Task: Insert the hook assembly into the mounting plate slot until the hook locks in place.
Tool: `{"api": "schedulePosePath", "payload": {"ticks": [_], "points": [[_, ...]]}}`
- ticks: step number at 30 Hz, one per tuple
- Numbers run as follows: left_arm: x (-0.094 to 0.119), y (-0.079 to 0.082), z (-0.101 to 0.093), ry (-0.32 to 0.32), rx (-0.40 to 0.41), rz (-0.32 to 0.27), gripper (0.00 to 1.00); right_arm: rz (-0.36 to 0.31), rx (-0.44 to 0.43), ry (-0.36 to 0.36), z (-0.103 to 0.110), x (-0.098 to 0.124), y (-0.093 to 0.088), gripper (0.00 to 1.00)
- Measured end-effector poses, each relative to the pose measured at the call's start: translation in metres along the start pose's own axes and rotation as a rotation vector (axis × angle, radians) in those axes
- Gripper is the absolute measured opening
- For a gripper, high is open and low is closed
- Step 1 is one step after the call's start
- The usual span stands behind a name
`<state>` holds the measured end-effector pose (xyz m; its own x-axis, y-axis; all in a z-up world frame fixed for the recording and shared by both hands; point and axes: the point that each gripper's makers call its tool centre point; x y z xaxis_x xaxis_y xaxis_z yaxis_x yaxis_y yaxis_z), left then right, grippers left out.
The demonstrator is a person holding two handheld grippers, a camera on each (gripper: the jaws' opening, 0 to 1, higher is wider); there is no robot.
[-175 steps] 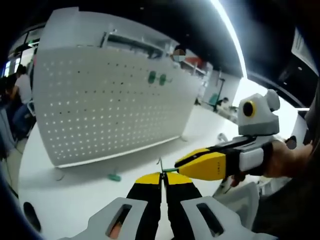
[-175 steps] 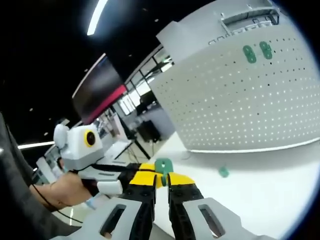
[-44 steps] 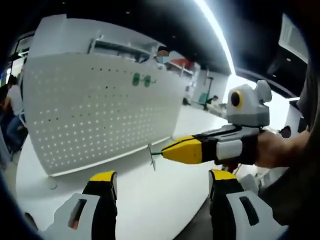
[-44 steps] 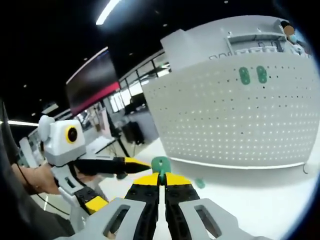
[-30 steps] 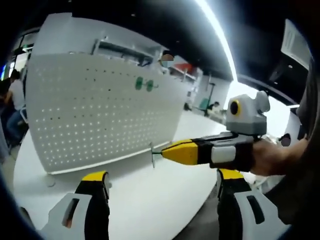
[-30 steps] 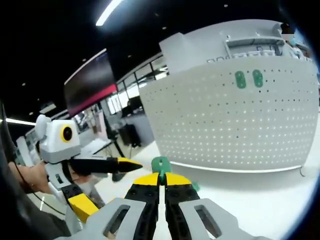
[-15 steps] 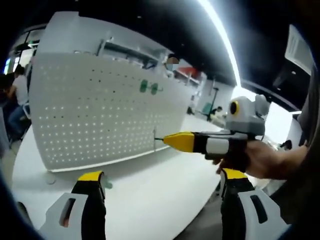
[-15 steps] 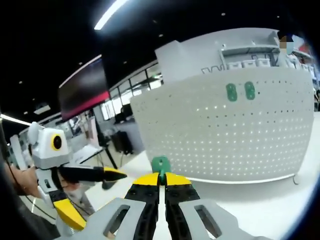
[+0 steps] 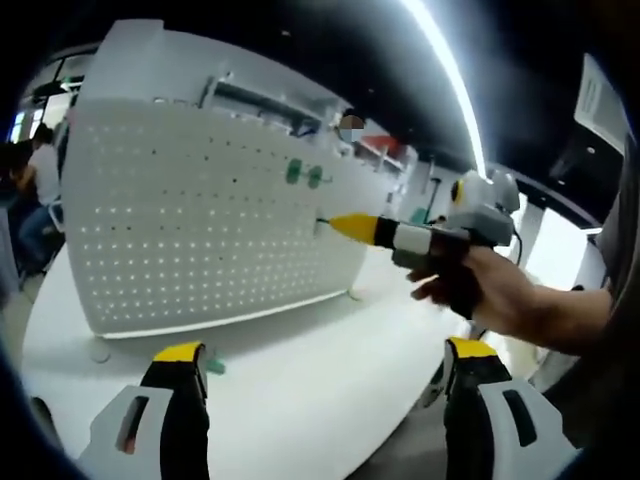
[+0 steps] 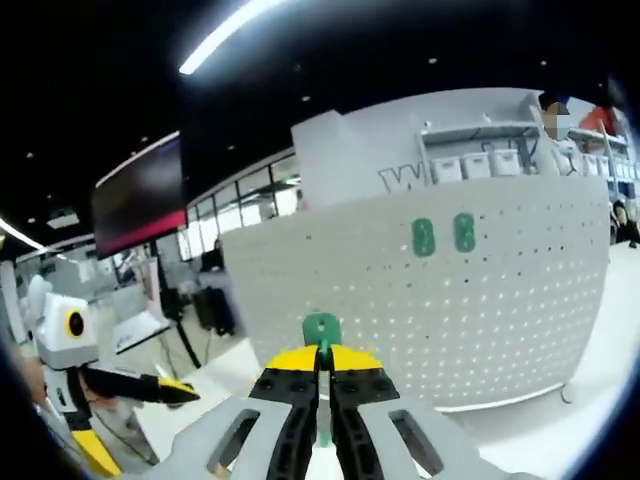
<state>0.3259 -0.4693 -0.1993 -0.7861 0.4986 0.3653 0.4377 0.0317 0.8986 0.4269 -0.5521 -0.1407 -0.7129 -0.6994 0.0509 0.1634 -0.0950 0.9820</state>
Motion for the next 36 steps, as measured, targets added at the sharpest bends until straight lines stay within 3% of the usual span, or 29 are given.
{"api": "schedulePosePath", "payload": {"ticks": [12,21,36], "points": [[-0.001,0.011,0.001,-0.002,-0.003,-0.017,1.00,-0.038,0.059,-0.093,-0.043,-0.004,0.015,0.00],[-0.001,0.010,0.006,0.008,-0.003,-0.009,0.99,-0.085,0.091,-0.179,-0.081,0.002,0.034,0.00],[0.001,0.018,0.012,0.024,-0.009,-0.016,0.98,-0.111,0.092,-0.260,-0.116,0.010,0.042,0.00]]}}
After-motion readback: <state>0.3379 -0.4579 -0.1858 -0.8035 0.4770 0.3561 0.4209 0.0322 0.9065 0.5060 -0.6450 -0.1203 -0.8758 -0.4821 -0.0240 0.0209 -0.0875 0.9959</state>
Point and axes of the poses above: the point that each gripper's makers call its tool centre point, and the gripper's own axes: x roughly backward along the fingers, z roughly to its left, y roughly out of its top, and after that the axes turned 13 degrees about y, right-handed
